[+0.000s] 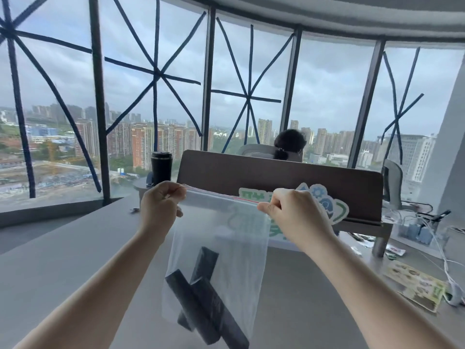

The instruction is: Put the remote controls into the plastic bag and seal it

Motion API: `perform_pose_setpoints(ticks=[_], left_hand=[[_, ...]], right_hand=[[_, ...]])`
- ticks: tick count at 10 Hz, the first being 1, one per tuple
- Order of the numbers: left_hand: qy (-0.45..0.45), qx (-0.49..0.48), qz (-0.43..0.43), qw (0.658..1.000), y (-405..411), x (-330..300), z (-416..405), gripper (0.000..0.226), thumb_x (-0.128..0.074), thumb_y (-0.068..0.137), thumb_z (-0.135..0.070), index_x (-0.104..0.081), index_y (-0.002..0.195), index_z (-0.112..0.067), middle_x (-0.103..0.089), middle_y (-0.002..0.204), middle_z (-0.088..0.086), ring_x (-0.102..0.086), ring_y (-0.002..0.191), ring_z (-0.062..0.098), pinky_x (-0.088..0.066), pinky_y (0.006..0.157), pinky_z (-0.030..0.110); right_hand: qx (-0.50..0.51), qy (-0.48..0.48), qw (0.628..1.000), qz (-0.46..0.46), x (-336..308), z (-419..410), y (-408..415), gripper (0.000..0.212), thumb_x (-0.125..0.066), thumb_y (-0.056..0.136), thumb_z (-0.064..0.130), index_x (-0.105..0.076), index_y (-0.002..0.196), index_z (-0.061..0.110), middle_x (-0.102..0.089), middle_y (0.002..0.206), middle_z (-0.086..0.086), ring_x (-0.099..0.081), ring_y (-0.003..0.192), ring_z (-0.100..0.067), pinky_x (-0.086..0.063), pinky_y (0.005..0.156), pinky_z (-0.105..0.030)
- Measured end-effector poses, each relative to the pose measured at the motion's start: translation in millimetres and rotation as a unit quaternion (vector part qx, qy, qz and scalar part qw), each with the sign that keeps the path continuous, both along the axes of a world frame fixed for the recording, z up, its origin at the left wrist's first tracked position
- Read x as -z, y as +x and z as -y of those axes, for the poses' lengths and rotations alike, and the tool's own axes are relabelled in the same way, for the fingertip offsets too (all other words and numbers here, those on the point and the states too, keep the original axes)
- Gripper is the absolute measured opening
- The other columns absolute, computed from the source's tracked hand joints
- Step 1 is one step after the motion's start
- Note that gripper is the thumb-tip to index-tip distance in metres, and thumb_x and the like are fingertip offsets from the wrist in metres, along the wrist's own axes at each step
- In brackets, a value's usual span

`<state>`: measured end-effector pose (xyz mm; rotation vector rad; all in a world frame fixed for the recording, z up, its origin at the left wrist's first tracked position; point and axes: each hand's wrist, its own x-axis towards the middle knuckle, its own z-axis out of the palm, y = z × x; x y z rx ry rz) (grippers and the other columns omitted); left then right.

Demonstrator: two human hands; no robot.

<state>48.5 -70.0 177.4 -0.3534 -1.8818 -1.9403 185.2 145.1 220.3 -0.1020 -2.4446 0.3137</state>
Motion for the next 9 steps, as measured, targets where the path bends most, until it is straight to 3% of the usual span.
perform_pose_setpoints(ticks=[1, 2, 3, 4, 5, 6, 7, 8, 9], left_hand=[[-0.012, -0.006, 0.023, 1.0, -36.4, -5.2, 8.4, 0.022, -0.057, 0.088, -0.004, -0.063, 0.073, -0.018, -0.065, 0.076, 0.002, -0.063, 0.041, 0.008, -0.05, 0.043, 0.025], [0.029, 0.0, 0.032, 0.999, -72.4, -20.4, 17.0, 0.023, -0.053, 0.09, 0.0, -0.062, 0.076, -0.017, -0.067, 0.085, 0.008, -0.068, 0.055, 0.014, -0.057, 0.051, 0.027], [0.086, -0.017, 0.029, 0.996, -101.0, -24.1, 32.7, 0.023, -0.057, 0.089, -0.003, -0.063, 0.074, -0.02, -0.068, 0.082, 0.005, -0.069, 0.073, 0.022, -0.059, 0.068, 0.036], [0.097, -0.028, 0.052, 0.994, -123.5, 9.1, 51.9, 0.021, -0.059, 0.089, -0.004, -0.063, 0.073, -0.018, -0.066, 0.08, 0.005, -0.067, 0.081, 0.026, -0.057, 0.073, 0.037], [0.092, -0.034, 0.113, 0.989, -133.6, 68.4, 69.7, 0.017, -0.055, 0.09, -0.001, -0.063, 0.078, -0.009, -0.064, 0.088, 0.016, -0.064, 0.078, 0.025, -0.057, 0.072, 0.032], [0.068, -0.043, 0.163, 0.983, -126.0, 122.2, 84.4, 0.008, -0.054, 0.091, 0.0, -0.061, 0.09, 0.004, -0.062, 0.092, 0.02, -0.061, 0.071, 0.02, -0.058, 0.062, 0.017], [0.047, -0.018, 0.189, 0.981, -101.8, 155.0, 92.7, 0.008, -0.054, 0.091, -0.001, -0.06, 0.088, 0.002, -0.061, 0.084, 0.019, -0.061, 0.071, 0.023, -0.057, 0.063, 0.022], [0.007, -0.031, 0.204, 0.979, -74.0, 158.6, 98.3, 0.014, -0.055, 0.09, -0.008, -0.064, 0.099, -0.001, -0.064, 0.088, 0.016, -0.063, 0.082, 0.029, -0.052, 0.075, 0.039], [-0.027, -0.081, 0.171, 0.982, -33.3, 161.5, 103.8, 0.026, -0.057, 0.083, -0.016, -0.065, 0.108, -0.015, -0.068, 0.098, 0.011, -0.064, 0.086, 0.026, -0.052, 0.083, 0.046]], right_hand=[[-0.024, -0.076, 0.997, -0.012, 1.5, 4.9, -60.7, 0.039, -0.068, 0.087, 0.042, -0.062, 0.068, 0.009, -0.062, 0.059, 0.0, -0.062, 0.068, -0.027, -0.051, 0.065, -0.035], [-0.038, -0.109, 0.992, -0.057, -8.6, 17.7, -106.2, 0.033, -0.069, 0.087, 0.04, -0.064, 0.069, 0.013, -0.069, 0.058, -0.001, -0.066, 0.061, -0.023, -0.056, 0.068, -0.038], [-0.059, -0.105, 0.988, -0.101, -11.9, 37.4, -136.2, 0.031, -0.069, 0.086, 0.041, -0.064, 0.07, 0.015, -0.068, 0.06, 0.001, -0.065, 0.061, -0.021, -0.056, 0.063, -0.036], [-0.077, -0.1, 0.99, -0.067, 15.9, 53.7, -156.1, 0.029, -0.071, 0.084, 0.04, -0.066, 0.07, 0.015, -0.067, 0.06, 0.003, -0.064, 0.061, -0.022, -0.055, 0.06, -0.035], [-0.085, -0.102, 0.991, 0.018, 69.3, 64.0, -162.5, 0.022, -0.07, 0.085, 0.031, -0.068, 0.07, 0.014, -0.066, 0.066, 0.004, -0.064, 0.07, -0.025, -0.05, 0.062, -0.033], [-0.097, -0.107, 0.982, 0.12, 118.0, 70.7, -156.8, 0.021, -0.069, 0.085, 0.031, -0.069, 0.071, 0.016, -0.072, 0.077, -0.002, -0.064, 0.076, -0.025, -0.054, 0.069, -0.036], [-0.129, -0.137, 0.962, 0.196, 143.5, 70.6, -140.1, 0.019, -0.071, 0.082, 0.032, -0.075, 0.078, 0.015, -0.075, 0.081, 0.0, -0.067, 0.079, -0.02, -0.056, 0.077, -0.038], [-0.152, -0.184, 0.944, 0.227, 143.1, 64.0, -109.7, 0.018, -0.068, 0.087, 0.036, -0.078, 0.089, 0.021, -0.075, 0.085, 0.008, -0.06, 0.061, 0.001, -0.05, 0.07, -0.027], [-0.147, -0.249, 0.942, 0.171, 127.6, 45.4, -67.2, 0.021, -0.062, 0.093, 0.035, -0.077, 0.091, 0.022, -0.074, 0.08, 0.01, -0.054, 0.043, 0.002, -0.047, 0.06, -0.022]])
